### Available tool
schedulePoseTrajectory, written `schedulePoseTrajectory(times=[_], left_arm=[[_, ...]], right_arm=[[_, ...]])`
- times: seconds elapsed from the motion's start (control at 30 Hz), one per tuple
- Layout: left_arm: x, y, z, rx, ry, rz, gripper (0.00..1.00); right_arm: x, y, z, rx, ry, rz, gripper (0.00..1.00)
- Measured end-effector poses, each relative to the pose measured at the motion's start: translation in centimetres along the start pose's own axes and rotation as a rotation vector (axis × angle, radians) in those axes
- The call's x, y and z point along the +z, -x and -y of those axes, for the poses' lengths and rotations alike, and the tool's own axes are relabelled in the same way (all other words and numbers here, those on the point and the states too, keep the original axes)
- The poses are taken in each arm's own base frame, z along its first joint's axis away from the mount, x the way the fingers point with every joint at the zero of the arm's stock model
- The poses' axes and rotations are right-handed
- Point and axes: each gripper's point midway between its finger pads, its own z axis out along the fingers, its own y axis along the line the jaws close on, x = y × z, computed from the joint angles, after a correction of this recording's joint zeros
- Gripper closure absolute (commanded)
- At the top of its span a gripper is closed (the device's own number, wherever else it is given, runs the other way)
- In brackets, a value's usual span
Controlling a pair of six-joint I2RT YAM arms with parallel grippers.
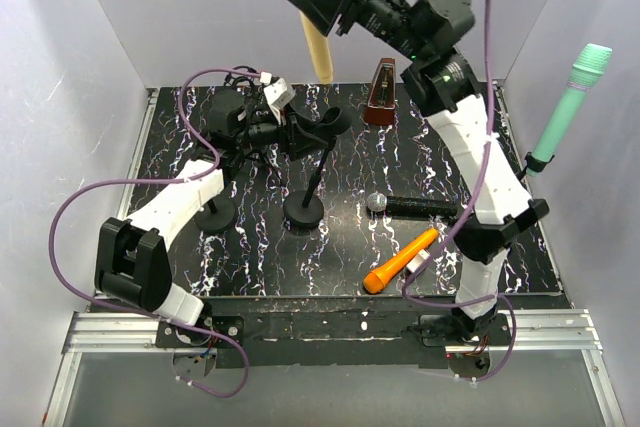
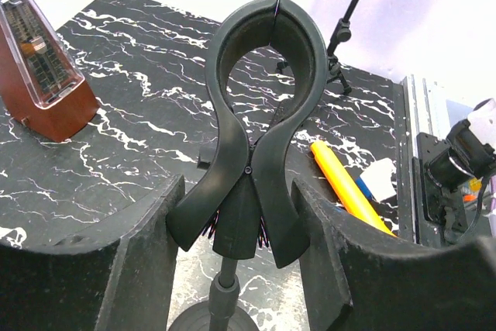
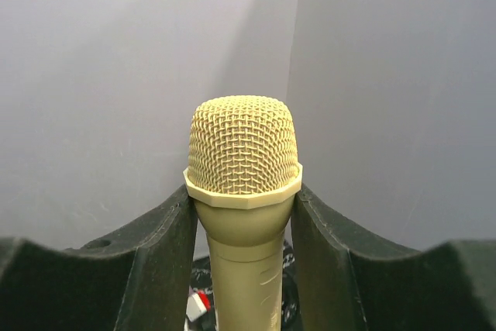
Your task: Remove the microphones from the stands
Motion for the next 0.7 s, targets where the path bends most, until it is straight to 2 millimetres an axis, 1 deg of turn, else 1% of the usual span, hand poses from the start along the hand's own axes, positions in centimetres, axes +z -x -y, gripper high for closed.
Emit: schedulePoseTrajectory(times=[0.03,0.1,0.13,0.2,0.23,0.27,0.33,0.37,0.47,0.5,0.53,0.57,0.63,0.7], left_arm=[[0.0,0.0,0.2,0.006,-0.003,-0.002,0.92],[-0.2,0.0,0.4,0.015,-0.004,-0.009,0.82],[-0.3,0.0,0.5,0.021,-0.004,-0.014,0.77],[-0.6,-0.1,0.7,0.03,0.006,-0.026,0.7],[-0.8,-0.1,0.7,0.031,0.013,-0.033,0.68],[-1.1,-0.1,0.9,0.034,0.021,-0.04,0.67],[-1.5,-0.2,1.0,0.036,0.039,-0.055,0.66],[-1.7,-0.3,1.1,0.036,0.047,-0.064,0.65],[-2.4,-0.5,1.4,0.043,0.069,-0.09,0.59],[-2.7,-0.5,1.5,0.046,0.075,-0.098,0.56],[-2.9,-0.6,1.6,0.048,0.082,-0.106,0.54],[-3.1,-0.7,1.7,0.049,0.087,-0.113,0.52],[-3.4,-0.9,1.7,0.047,0.097,-0.126,0.48],[-3.5,-1.0,1.7,0.043,0.107,-0.134,0.42]], right_arm=[[-0.3,1.7,-0.6,-0.021,0.003,0.039,0.99],[-1.0,4.0,-1.4,-0.064,-0.001,0.086,0.99],[-1.6,4.7,-1.8,-0.089,-0.009,0.094,0.99],[-3.0,5.1,-1.7,-0.167,-0.045,0.084,0.99],[-3.8,4.6,-1.2,-0.208,-0.072,0.062,0.99],[-4.8,3.6,-0.6,-0.247,-0.098,0.026,0.99],[-7.1,0.2,1.3,-0.3,-0.146,-0.079,0.99],[-8.5,-2.0,2.6,-0.318,-0.169,-0.15,0.99],[-13.5,-10.4,7.0,-0.326,-0.222,-0.411,0.99],[-15.5,-13.3,8.3,-0.321,-0.234,-0.503,0.99],[-17.1,-15.7,9.2,-0.318,-0.239,-0.577,0.99],[-19.8,-19.1,10.2,-0.328,-0.235,-0.685,0.99],[-23.7,-23.8,11.0,-0.347,-0.21,-0.834,0.99],[-27.2,-28.1,10.8,-0.359,-0.15,-0.966,0.99]])
